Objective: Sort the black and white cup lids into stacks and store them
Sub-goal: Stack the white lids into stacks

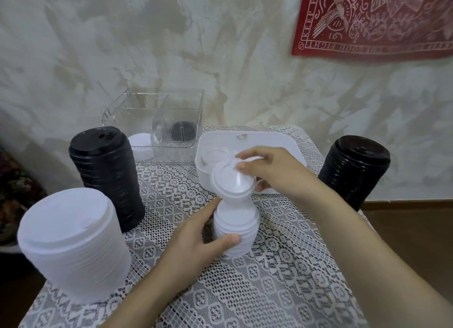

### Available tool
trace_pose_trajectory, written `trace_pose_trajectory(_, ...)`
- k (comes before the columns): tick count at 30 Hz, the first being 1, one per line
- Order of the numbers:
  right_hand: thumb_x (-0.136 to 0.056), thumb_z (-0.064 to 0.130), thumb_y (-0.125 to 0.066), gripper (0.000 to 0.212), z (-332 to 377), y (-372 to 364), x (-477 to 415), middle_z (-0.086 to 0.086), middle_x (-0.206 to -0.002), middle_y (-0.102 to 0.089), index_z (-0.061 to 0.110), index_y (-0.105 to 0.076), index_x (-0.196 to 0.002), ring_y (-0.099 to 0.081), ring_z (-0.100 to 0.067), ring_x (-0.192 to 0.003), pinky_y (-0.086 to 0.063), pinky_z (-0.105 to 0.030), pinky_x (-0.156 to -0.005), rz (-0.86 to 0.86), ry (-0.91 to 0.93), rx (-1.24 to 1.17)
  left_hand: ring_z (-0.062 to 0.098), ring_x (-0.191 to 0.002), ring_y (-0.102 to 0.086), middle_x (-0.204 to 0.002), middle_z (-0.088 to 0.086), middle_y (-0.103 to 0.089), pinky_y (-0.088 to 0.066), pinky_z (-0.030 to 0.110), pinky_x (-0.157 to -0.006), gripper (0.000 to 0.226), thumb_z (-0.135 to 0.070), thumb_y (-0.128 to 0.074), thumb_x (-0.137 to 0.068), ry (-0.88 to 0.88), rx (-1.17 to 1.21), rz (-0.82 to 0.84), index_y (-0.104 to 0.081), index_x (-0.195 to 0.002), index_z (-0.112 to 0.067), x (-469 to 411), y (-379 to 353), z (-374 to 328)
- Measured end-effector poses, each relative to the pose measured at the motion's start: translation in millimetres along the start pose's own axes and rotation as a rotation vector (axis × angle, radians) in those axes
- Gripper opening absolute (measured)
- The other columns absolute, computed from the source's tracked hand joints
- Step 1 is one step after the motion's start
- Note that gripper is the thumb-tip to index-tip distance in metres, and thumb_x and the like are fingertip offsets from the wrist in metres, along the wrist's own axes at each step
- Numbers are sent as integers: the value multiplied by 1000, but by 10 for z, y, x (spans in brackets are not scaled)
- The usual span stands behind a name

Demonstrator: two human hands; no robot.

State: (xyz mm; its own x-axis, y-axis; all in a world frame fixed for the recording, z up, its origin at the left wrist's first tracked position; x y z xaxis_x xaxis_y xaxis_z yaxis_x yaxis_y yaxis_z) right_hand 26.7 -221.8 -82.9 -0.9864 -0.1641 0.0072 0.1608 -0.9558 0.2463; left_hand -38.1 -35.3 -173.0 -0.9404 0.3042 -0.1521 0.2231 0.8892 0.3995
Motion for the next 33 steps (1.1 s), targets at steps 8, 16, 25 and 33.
trace_pose_trajectory(8, -94, 27, -73, 8, -363, -134, 387, -1, -99, -75, 23, -75, -101, -69, -12, -90, -54, -31, -85, -56, -19, 166, 2, -125, -62, -132, -19, -68, -48, 13, -97, 70, -34, -85, -78, 0, 137, 41, -55, -142, -32, -16, -30, -29)
trace_pose_trajectory(16, -91, 37, -76, 38, -455, -241, 508, 21, -123, -67, 34, -64, -127, -62, 5, -112, -48, -18, -96, 5, 52, 193, -11, -125, -56, -131, -34, -62, -46, 6, -93, 97, -43, -89, -67, 60, 154, -5, -36, -148, -48, -10, -31, 71)
trace_pose_trajectory(25, -66, 54, -82, 96, -480, -270, 619, 22, -148, -51, 43, -43, -153, -47, 3, -136, -42, -38, -117, 135, 35, 308, 0, -127, -59, -133, -22, -66, -49, 22, -104, 79, -26, -88, -80, 42, 70, 66, -49, -146, -39, 15, -35, 26)
trace_pose_trajectory(33, -60, 65, -80, 98, -524, -308, 639, 18, -148, -52, 50, -42, -149, -51, -6, -134, -44, -41, -115, 111, 20, 348, 2, -120, -63, -128, -21, -69, -51, 41, -107, 82, -45, -88, -69, 52, -52, 16, -52, -143, -45, 22, 0, 78)
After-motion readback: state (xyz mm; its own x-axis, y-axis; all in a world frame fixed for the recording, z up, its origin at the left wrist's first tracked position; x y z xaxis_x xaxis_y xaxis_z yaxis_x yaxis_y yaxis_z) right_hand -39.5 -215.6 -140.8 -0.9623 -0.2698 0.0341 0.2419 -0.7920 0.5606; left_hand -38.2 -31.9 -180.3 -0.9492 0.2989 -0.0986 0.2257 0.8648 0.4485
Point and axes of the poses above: each hand's wrist, its own x-axis away from the middle knuckle, its own y-axis out of the back of the hand, z = x × y, the point moved 5 cm from there along -x, towards the middle knuckle
